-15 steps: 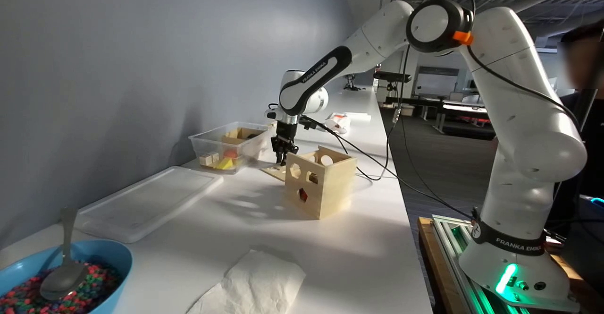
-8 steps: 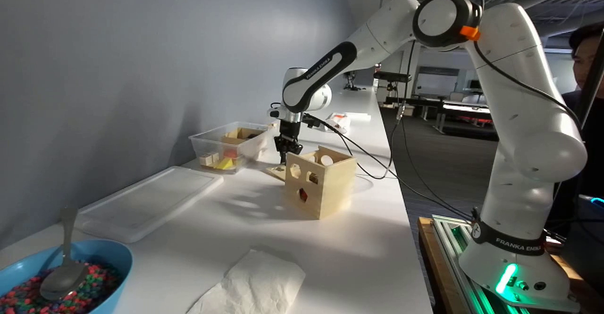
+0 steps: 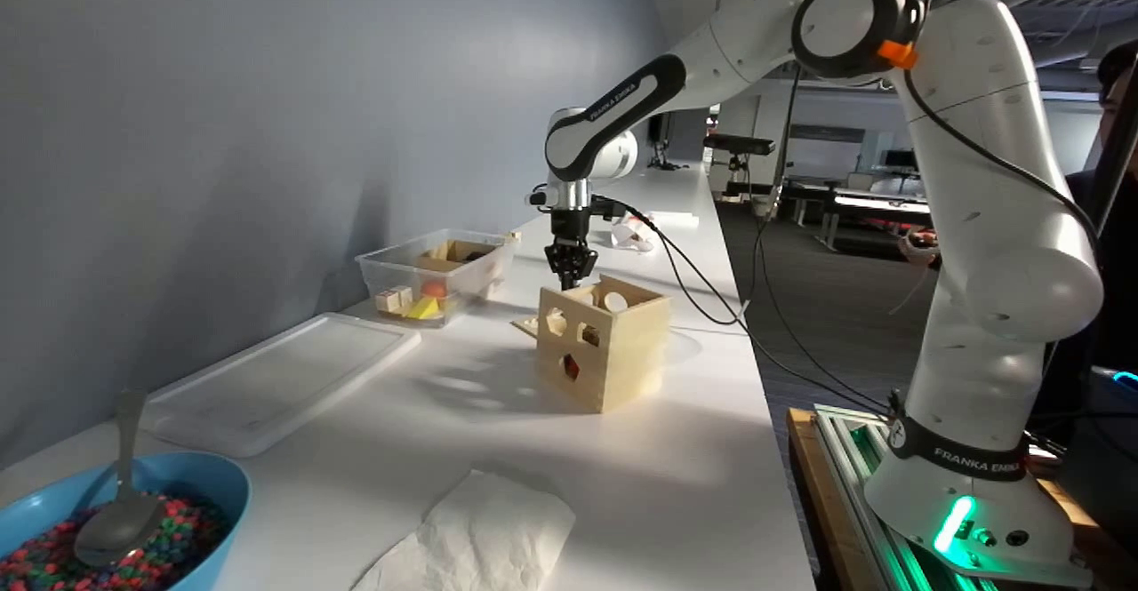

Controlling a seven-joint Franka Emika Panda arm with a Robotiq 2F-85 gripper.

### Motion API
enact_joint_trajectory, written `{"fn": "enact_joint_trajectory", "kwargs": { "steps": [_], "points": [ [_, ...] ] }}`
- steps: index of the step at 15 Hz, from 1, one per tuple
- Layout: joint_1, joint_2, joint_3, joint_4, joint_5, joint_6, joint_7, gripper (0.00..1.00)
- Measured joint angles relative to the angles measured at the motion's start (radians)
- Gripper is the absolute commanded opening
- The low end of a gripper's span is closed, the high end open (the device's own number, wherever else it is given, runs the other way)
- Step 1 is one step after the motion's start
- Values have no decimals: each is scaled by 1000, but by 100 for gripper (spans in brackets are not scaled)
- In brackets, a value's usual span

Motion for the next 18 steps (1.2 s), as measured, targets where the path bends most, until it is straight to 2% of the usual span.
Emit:
{"fn": "enact_joint_trajectory", "kwargs": {
  "steps": [1,3,8,9,11,18],
  "points": [
    [1,2,-9,10,-2,-14,17,52],
    [8,6,-16,15,-4,5,77,66],
    [58,16,-6,-28,-3,166,243,99],
    [67,17,-3,-42,-3,192,256,81],
    [75,18,0,-67,-5,235,260,100],
    [75,33,3,-72,-6,247,258,100]
  ]
}}
